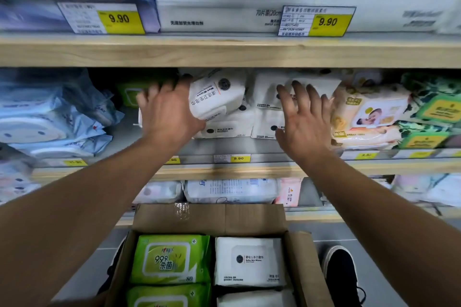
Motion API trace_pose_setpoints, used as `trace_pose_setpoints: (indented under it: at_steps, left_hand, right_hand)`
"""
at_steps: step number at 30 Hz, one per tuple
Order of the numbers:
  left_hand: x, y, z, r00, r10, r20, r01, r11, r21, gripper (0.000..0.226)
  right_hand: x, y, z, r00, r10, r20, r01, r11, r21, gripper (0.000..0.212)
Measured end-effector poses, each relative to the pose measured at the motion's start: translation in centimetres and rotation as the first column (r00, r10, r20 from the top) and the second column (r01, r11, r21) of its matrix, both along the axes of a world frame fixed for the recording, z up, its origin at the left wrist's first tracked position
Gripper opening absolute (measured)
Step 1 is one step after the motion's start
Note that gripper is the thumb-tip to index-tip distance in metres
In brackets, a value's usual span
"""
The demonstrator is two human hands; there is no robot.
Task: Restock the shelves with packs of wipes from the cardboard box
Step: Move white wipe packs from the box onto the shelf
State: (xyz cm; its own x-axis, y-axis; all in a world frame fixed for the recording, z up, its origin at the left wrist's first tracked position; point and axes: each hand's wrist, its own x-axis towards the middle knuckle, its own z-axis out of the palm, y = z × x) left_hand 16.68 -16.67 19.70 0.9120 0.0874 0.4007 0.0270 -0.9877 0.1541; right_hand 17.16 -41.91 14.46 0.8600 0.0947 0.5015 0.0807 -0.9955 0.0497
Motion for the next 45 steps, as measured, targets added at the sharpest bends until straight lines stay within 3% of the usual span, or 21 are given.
trace_pose_setpoints:
  at_steps: [6, 9, 18, 21, 25, 33, 37, 41, 45]
  left_hand:
    - [5.0, -4.2, 0.4, 0.995, -0.078, -0.069, 0.087, 0.988, 0.127, 0.074]
    - [6.7, -4.6, 0.0, 0.987, -0.082, -0.140, 0.096, 0.991, 0.094, 0.081]
    - [7.9, -4.0, 0.5, 0.972, -0.098, -0.215, 0.127, 0.984, 0.128, 0.086]
    - [6.9, -4.5, -0.6, 0.991, -0.053, -0.120, 0.074, 0.981, 0.177, 0.078]
    - [7.5, -3.7, -2.0, 0.992, -0.120, 0.046, 0.111, 0.979, 0.171, 0.076]
    - [8.5, -5.7, -2.6, 0.994, -0.106, 0.024, 0.104, 0.993, 0.064, 0.076]
    - [8.4, -5.1, -2.8, 0.987, -0.151, 0.048, 0.147, 0.986, 0.084, 0.089]
    - [7.6, -4.3, -2.5, 0.975, -0.221, -0.022, 0.222, 0.967, 0.124, 0.086]
    - [5.0, -3.2, -2.2, 0.943, -0.330, 0.043, 0.315, 0.928, 0.196, 0.087]
  right_hand:
    - [-1.0, 0.0, -1.4, 0.999, 0.036, 0.039, -0.041, 0.993, 0.111, 0.091]
    - [-1.5, -0.3, -2.4, 0.999, 0.049, 0.015, -0.051, 0.980, 0.191, 0.089]
    - [-1.5, 0.0, -3.6, 0.997, 0.015, -0.071, 0.000, 0.978, 0.208, 0.089]
    - [-2.0, 0.5, -3.5, 0.996, 0.014, -0.092, 0.006, 0.977, 0.213, 0.089]
    - [-2.4, 1.0, -3.9, 0.992, 0.037, -0.123, -0.014, 0.982, 0.188, 0.086]
    - [-3.3, 1.7, -4.8, 0.971, 0.035, -0.237, -0.002, 0.990, 0.141, 0.086]
    - [-4.9, 2.1, -4.9, 0.945, 0.079, -0.317, -0.037, 0.990, 0.136, 0.084]
    - [-6.9, 3.0, -4.5, 0.927, 0.131, -0.352, -0.082, 0.985, 0.150, 0.082]
    - [-8.4, 4.1, -3.8, 0.925, 0.148, -0.350, -0.101, 0.984, 0.149, 0.078]
